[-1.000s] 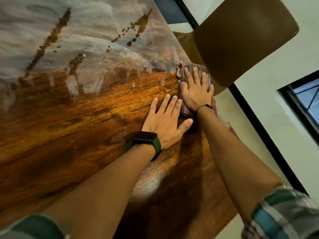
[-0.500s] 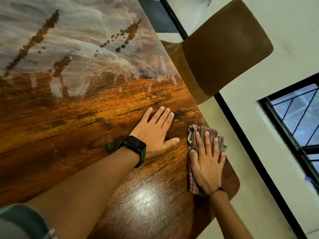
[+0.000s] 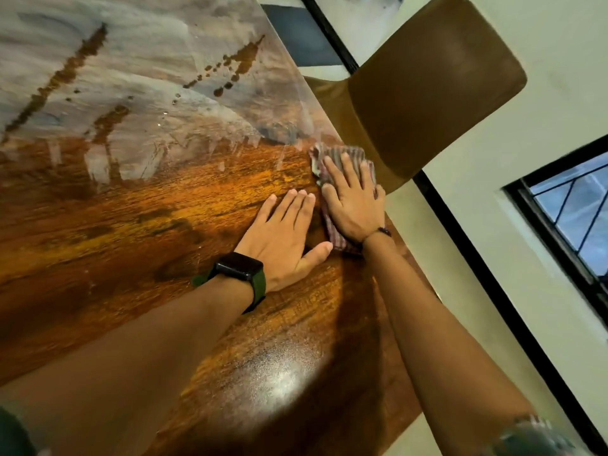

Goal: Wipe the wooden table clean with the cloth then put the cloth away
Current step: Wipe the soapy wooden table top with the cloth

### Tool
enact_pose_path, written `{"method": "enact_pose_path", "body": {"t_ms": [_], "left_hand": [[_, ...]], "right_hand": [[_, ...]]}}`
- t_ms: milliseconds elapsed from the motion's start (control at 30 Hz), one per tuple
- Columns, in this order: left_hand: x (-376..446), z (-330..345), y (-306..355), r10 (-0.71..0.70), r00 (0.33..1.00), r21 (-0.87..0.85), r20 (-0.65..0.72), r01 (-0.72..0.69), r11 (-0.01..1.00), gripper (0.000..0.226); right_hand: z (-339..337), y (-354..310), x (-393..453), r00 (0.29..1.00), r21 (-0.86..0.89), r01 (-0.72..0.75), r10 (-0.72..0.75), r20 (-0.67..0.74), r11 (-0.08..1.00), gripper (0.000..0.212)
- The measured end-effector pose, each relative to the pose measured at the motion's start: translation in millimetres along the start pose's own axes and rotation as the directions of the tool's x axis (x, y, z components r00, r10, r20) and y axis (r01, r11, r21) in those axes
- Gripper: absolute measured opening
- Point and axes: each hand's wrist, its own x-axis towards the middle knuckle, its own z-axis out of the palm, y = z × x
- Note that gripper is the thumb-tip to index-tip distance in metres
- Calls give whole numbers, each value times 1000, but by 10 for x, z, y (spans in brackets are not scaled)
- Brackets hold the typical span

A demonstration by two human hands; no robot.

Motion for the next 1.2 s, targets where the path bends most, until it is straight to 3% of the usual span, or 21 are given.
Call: {"method": "enact_pose_path", "body": {"t_ms": [233,400,500,600,733,833,900,1067,1200], "left_hand": [[-4,-14,12,-17,998,-17,54,18,1000,85],[3,-66,-2,-30,1000,-174,5,30,984,80],[-153,-153,-6,-65,997,-335,-30,51,941,76],[-558,-301,-211,-199,973,-411,-119,135,902,66],[-1374,-662,-896,-458,851,-370,-257,352,860,74],[-2038,-895,-1408,-680,676,-439,-284,539,719,74],[-2420,-960,-1610,-751,601,-448,-273,612,652,78],[-3118,-1100,-1797,-812,538,-420,-226,698,580,71],[-3431,-1211,-2062,-815,542,-453,-208,685,571,70]], "right_hand": [[126,650,-2008,955,-49,-293,291,-55,955,61],[87,579,-1791,927,-40,-375,375,-2,926,67],[16,382,-1216,955,-13,-297,297,-14,955,67],[14,-109,-441,978,8,-207,207,12,978,64],[188,-1309,46,999,-38,20,-19,47,999,53],[376,-2504,-117,967,-48,243,-238,93,969,55],[522,-3194,-401,915,-49,396,-388,112,917,56],[746,-4001,-1193,766,-27,631,-617,182,775,65],[818,-3897,-1788,763,-49,644,-636,118,764,58]]}}
